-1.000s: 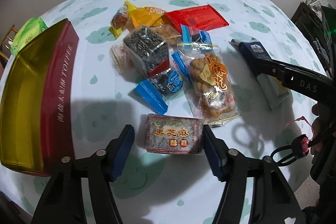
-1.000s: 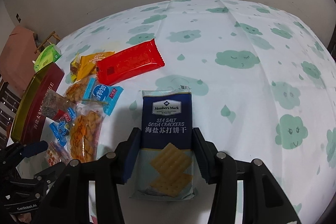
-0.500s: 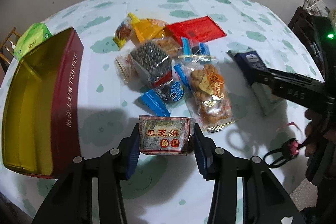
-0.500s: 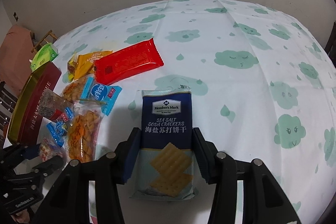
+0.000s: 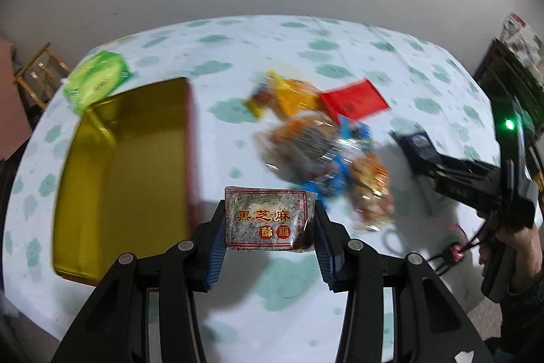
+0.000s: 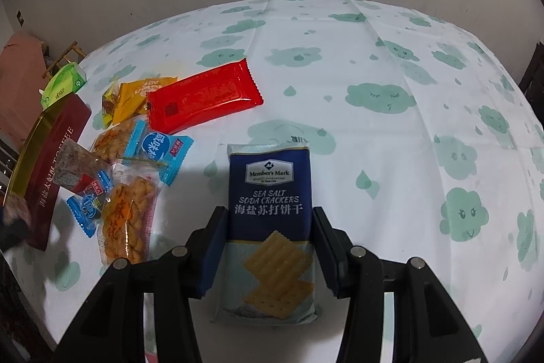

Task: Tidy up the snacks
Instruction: 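Grasp the black sesame cake box with the left tool and carry it over the tin, then release the sesame cake box into the tin with the left tool while the right tool carries crackers over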

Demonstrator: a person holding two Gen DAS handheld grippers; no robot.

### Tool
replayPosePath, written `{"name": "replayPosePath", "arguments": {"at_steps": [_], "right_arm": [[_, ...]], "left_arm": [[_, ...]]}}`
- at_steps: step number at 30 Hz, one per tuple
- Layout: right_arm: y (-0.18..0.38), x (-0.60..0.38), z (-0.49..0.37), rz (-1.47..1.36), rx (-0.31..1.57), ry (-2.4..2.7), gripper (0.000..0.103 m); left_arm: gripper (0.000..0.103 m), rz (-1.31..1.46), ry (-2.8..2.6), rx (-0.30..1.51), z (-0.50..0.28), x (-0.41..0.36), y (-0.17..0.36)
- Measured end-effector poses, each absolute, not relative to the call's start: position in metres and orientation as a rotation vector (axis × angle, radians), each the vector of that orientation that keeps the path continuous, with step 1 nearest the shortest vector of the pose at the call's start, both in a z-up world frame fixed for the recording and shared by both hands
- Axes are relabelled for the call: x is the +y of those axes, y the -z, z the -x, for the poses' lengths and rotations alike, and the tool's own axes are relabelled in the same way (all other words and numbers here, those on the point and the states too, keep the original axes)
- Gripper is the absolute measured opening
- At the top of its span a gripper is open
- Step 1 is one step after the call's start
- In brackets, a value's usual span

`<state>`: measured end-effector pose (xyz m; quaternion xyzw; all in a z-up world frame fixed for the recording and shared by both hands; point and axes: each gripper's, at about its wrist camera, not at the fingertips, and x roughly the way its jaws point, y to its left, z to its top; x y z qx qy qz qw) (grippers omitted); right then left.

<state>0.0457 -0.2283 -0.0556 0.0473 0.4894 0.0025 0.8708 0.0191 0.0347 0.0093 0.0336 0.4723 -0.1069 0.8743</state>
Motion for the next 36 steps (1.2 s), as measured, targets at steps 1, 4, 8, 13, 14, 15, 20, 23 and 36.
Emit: {"name": "replayPosePath", "arguments": {"at_steps": [1, 4, 8, 13, 14, 15, 20, 23, 36], "right_arm": [[0.056, -0.228, -0.046, -0.095, 1.024, -0.003, 0.050], [0.056, -0.226, -0.047, -0.084, 1.028, 0.004, 0.050], [0.056, -0.225, -0.048, -0.074, 1.033, 0.011, 0.050], [0.056, -0.223, -0.049, -0.070, 1.037, 0.020, 0.050], [0.056, -0.223, -0.049, -0.068, 1.038, 0.023, 0.050], [0.056, -0.223, -0.050, -0.067, 1.039, 0.026, 0.050], [0.056, -0.222, -0.050, -0.069, 1.042, 0.036, 0.050], [0.056, -0.222, -0.050, -0.071, 1.040, 0.041, 0.050], [0.047, -0.220, -0.046, -0.059, 1.020, 0.090, 0.050]], "left_arm": [[0.042, -0.060, 0.207, 0.985, -0.022, 0.043, -0.011], [0.042, -0.045, 0.149, 0.993, -0.032, 0.068, -0.009], [0.042, -0.058, 0.077, 1.009, -0.043, 0.097, 0.000], [0.042, -0.060, 0.012, 1.047, -0.052, 0.127, 0.017], [0.042, -0.061, 0.004, 1.055, -0.054, 0.132, 0.021], [0.042, -0.064, -0.004, 1.065, -0.056, 0.136, 0.024], [0.042, -0.078, -0.022, 1.110, -0.059, 0.145, 0.040], [0.042, -0.082, -0.025, 1.124, -0.060, 0.148, 0.047], [0.046, -0.086, -0.023, 1.138, -0.061, 0.155, 0.057]]}}
